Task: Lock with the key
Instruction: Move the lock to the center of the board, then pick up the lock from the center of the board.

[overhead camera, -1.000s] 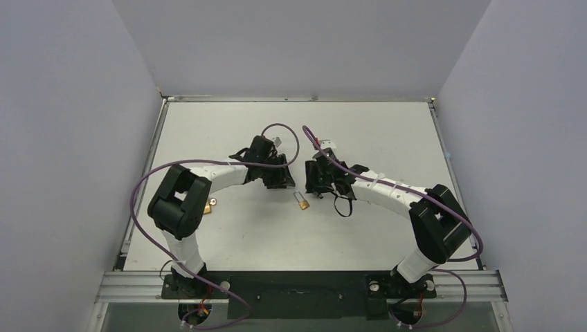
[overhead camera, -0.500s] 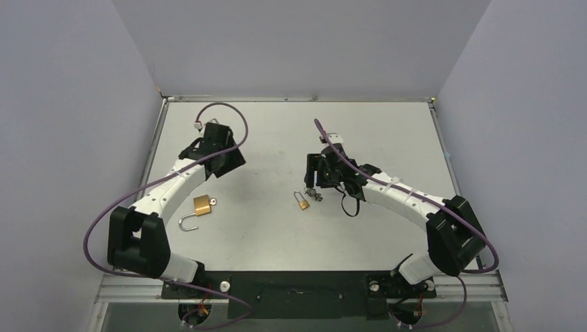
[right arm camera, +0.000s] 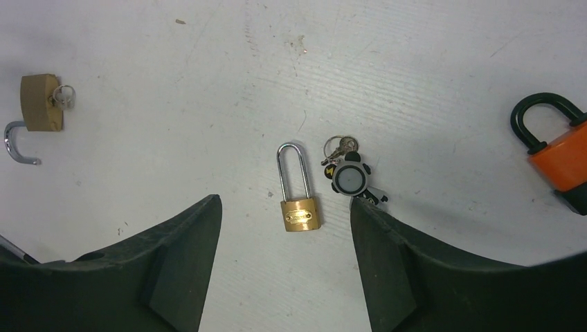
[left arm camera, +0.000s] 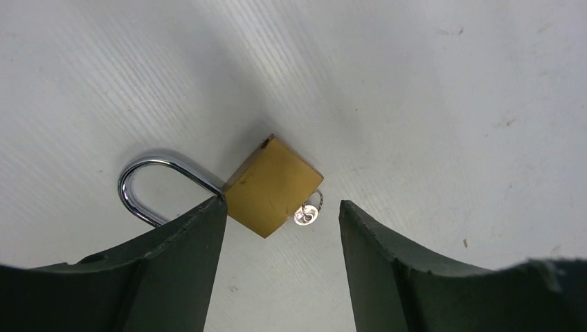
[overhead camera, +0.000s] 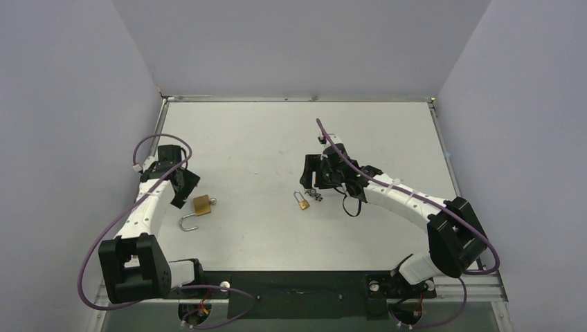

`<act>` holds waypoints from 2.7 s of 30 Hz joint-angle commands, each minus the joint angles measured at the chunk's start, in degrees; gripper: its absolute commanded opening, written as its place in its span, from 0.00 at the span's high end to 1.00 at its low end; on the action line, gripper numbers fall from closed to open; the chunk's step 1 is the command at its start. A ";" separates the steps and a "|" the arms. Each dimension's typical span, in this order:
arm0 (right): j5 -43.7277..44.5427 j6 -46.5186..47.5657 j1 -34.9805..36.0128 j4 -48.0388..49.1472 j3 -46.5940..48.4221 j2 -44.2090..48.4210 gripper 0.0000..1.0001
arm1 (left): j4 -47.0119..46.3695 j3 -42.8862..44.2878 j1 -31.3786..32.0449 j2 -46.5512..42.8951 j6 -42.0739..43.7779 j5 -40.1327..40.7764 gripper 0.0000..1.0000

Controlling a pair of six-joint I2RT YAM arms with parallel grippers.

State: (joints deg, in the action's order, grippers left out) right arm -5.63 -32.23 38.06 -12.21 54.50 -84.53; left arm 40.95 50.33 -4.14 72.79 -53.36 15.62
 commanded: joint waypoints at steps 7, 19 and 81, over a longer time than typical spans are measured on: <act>-4.25 0.47 -1.90 5.14 -1.22 -0.53 0.36 | -9.43 0.70 -6.27 8.90 3.06 -9.20 0.40; -6.22 0.57 -3.14 6.05 -1.51 -1.01 0.36 | -8.30 2.38 2.26 18.27 7.80 -9.73 0.39; 16.95 -29.62 24.78 -39.06 62.91 -52.70 0.38 | 2.00 5.27 -5.75 -9.25 5.14 -10.49 0.37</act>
State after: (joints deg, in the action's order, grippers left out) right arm 9.02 -63.48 62.37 -48.34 114.10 -134.96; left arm 45.69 55.57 -9.28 64.51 -48.62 6.74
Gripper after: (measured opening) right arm 0.643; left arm 0.624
